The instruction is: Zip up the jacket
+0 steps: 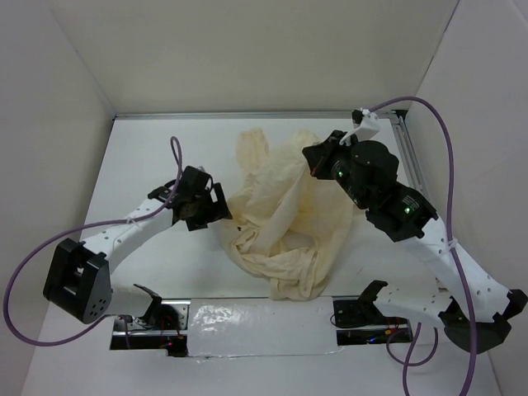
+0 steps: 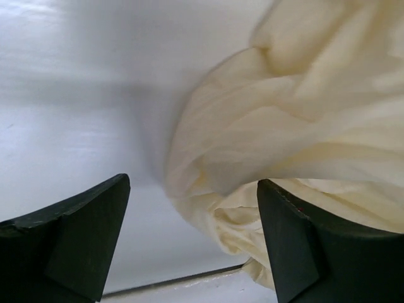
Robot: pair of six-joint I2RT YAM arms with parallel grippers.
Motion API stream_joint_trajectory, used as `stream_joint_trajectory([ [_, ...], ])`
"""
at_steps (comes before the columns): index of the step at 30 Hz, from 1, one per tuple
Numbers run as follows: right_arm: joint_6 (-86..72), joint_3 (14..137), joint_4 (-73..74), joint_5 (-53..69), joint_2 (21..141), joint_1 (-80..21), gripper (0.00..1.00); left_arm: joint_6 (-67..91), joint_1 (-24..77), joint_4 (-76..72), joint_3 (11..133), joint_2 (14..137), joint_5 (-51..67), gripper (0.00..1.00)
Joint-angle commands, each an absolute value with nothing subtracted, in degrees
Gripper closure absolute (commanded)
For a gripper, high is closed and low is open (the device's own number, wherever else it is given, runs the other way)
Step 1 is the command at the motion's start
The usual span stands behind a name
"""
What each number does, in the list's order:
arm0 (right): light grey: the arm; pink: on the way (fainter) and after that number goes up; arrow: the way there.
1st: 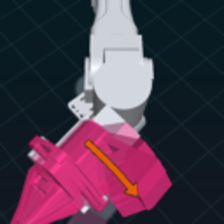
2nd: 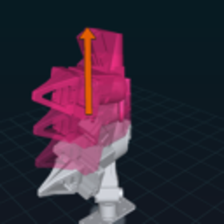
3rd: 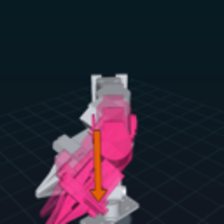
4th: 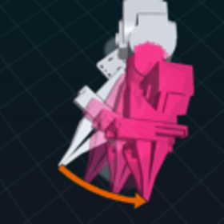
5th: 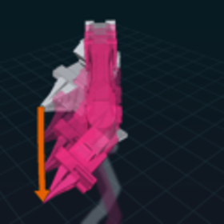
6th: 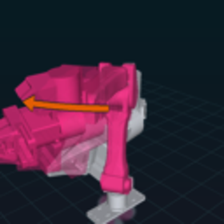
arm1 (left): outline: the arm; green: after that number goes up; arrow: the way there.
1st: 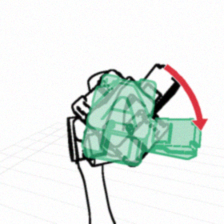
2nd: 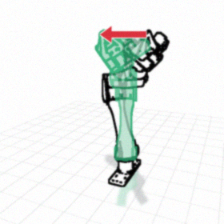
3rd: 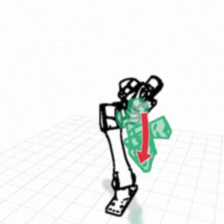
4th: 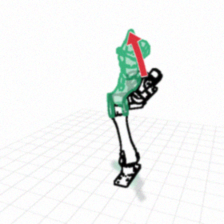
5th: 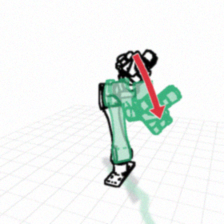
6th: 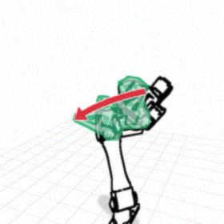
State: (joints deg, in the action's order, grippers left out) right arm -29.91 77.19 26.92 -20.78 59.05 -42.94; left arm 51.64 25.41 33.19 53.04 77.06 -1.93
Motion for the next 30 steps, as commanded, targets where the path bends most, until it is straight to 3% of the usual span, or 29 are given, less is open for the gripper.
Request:
stream_joint_trajectory([
  [1,-29.18,76.29,27.86,-18.64,57.39,-41.75,1.0,44.13,28.02,18.94,51.25,77.08,5.78,0.06],
  [5,-29.71,75.59,28.57,-18.81,56.6,-40.78,1.0,39.12,31.19,9.77,49.39,77.16,10.28,0.01],
  [9,-30.14,74.8,28.39,-18.19,55.2,-39.29,1.0,37.79,34.44,11.06,53.16,82.43,5.04,0.03],
  [12,-30.14,74.44,28.74,-18.45,54.41,-38.06,1.0,39.55,35.15,16.86,58.17,87.18,1.5,0.36],
  [13,-29.97,74.53,28.91,-19.5,53.88,-37.8,1.0,40.07,35.24,17.66,59.23,87.62,1.32,0.79],
  [14,-30.14,74.53,29.7,-20.38,53.53,-37.53,1.0,40.6,35.33,19.58,61.67,87.45,1.32,0.98],
  [18,-30.15,75.93,31.2,-25.65,50.02,-36.83,1.0,38.33,37.61,21.97,65.83,80.88,-2.35,1.0],
  [22,-27.35,79.53,31.64,-26.9,45.71,-37.18,1.0,35.6,40.86,23.12,68.2,64.1,-3.52,1.0],
  [24,-24.19,85.48,31.9,-24.89,43.69,-37.7,1.0,32.44,42.79,22.68,70.38,53.25,-0.55,1.0],
  [30,-19.34,96.31,31.9,-20.66,44.03,-38.32,1.0,30.24,44.74,24.17,74.7,41.85,6.49,1.0],
])
